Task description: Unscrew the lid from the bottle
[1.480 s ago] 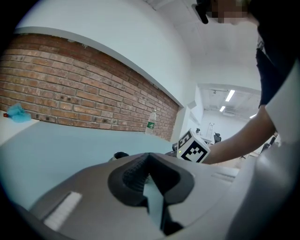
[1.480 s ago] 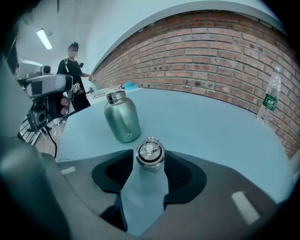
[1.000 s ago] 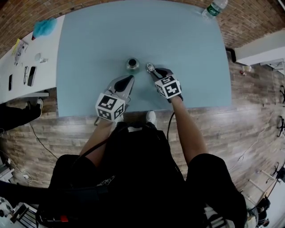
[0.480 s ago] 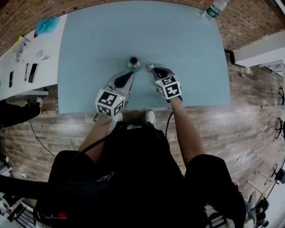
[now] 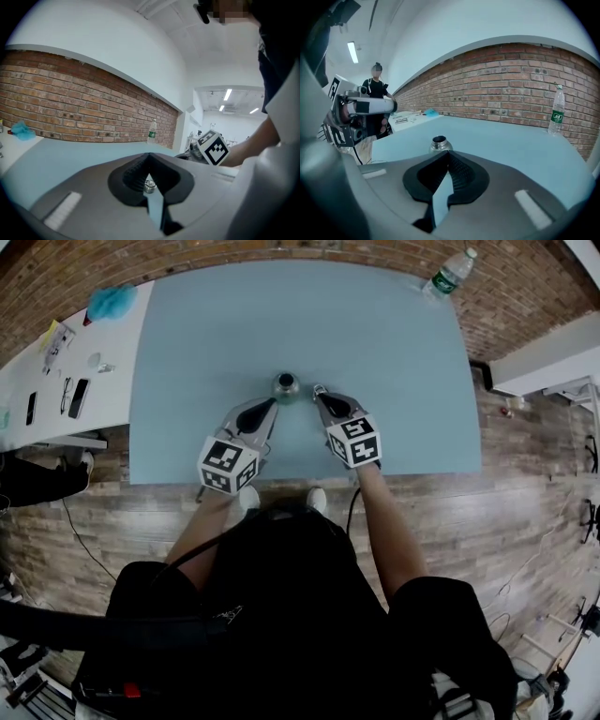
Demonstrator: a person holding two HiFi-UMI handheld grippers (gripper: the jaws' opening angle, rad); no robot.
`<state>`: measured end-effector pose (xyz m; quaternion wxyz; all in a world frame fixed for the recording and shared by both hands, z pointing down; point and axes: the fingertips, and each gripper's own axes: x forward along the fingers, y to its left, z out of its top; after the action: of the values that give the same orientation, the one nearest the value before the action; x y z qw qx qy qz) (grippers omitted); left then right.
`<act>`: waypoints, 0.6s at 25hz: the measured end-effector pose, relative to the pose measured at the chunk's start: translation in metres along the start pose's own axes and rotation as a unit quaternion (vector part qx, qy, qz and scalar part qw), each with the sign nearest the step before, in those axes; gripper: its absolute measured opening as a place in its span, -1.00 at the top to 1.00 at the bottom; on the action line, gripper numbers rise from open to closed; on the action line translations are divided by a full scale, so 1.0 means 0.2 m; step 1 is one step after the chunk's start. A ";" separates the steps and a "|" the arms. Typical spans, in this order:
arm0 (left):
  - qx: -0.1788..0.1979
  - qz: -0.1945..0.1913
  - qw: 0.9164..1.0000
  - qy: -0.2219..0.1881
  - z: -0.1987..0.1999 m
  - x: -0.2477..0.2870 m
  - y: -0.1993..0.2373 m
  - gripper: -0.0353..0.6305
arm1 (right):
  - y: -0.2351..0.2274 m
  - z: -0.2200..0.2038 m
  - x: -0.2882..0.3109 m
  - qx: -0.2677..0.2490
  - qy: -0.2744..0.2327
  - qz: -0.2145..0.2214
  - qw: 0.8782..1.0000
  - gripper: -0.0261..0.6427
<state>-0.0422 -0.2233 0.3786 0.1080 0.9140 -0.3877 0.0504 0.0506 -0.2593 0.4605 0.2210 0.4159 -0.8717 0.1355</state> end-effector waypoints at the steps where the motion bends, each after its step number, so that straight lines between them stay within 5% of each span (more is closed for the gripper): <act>1: 0.000 0.002 1.000 -0.003 0.01 -0.01 0.00 0.90 | 0.01 0.02 -0.01 0.001 -0.008 -0.001 1.000 0.91; 15: -0.001 0.039 0.998 -0.049 0.17 -0.21 0.07 0.90 | 0.11 0.32 -0.27 -0.004 -0.112 -0.015 0.994 0.91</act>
<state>-0.0808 -0.2120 0.3413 0.0875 0.8994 -0.4282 0.0098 0.0456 -0.2369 0.3766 0.1254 0.4407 -0.8852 0.0808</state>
